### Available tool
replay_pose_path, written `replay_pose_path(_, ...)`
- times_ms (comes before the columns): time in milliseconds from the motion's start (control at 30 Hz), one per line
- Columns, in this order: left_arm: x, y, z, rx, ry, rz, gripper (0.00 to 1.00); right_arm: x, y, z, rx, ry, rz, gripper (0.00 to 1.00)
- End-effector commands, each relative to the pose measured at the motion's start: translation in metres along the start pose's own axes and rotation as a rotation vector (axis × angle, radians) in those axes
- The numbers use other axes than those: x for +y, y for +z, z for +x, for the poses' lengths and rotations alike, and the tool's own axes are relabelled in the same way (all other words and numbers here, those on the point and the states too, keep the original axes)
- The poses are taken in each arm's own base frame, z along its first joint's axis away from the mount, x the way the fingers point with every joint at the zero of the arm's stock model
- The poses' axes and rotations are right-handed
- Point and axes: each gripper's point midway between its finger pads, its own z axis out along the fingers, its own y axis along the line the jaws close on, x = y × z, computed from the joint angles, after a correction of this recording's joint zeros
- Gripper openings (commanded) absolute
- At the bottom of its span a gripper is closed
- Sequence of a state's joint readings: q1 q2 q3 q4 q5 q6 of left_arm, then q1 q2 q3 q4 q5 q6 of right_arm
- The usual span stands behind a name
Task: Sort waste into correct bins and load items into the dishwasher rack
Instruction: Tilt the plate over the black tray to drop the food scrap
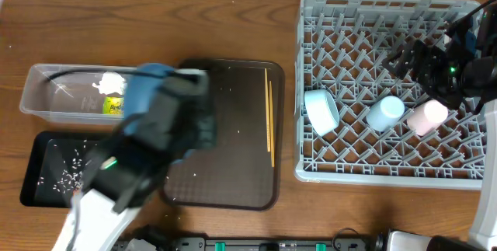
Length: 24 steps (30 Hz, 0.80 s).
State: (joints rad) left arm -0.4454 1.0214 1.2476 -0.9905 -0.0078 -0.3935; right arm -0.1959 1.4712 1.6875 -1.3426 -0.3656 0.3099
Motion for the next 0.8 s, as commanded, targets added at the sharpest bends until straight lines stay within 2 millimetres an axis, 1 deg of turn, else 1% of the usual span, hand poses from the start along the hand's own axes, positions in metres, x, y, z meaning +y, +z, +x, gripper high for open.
replay_pose_path(0,0.037,-0.040,-0.017,-0.158,-0.161,-0.056,0.06,0.000,0.000,-0.001,-0.002,-0.013,0.002,0.99)
replay_pose_path(67,0.062,-0.060,-0.015,-0.211,-0.245,-0.102,0.06,0.000,0.000,-0.001,-0.002,-0.013,0.002,0.99)
replay_pose_path(200,0.100,-0.081,0.001,-0.238,-0.358,-0.211,0.06,0.000,0.000,0.000,-0.001,-0.013,0.002,0.99)
replay_pose_path(267,0.113,-0.085,0.008,-0.231,-0.378,-0.253,0.06,0.000,0.000,0.000,-0.001,-0.013,0.003,0.99)
replay_pose_path(333,0.124,-0.085,0.013,-0.221,-0.395,-0.286,0.06,0.000,0.000,0.000,0.001,-0.012,0.003,0.99)
replay_pose_path(467,0.146,-0.074,0.020,-0.191,-0.438,-0.341,0.06,0.000,0.000,0.000,0.002,-0.019,0.003,0.99)
replay_pose_path(567,0.160,-0.059,0.025,-0.153,-0.450,-0.361,0.06,0.000,0.000,0.000,0.002,-0.020,0.003,0.99)
replay_pose_path(633,0.171,-0.046,0.028,-0.134,-0.470,-0.365,0.06,0.000,0.000,0.000,0.002,-0.022,0.003,0.99)
replay_pose_path(700,0.174,-0.032,0.027,-0.127,-0.478,-0.321,0.06,0.000,0.000,0.001,0.002,-0.035,0.003,0.99)
replay_pose_path(767,0.173,-0.016,0.023,-0.131,-0.490,-0.222,0.06,0.000,0.000,0.001,0.005,-0.036,0.004,0.99)
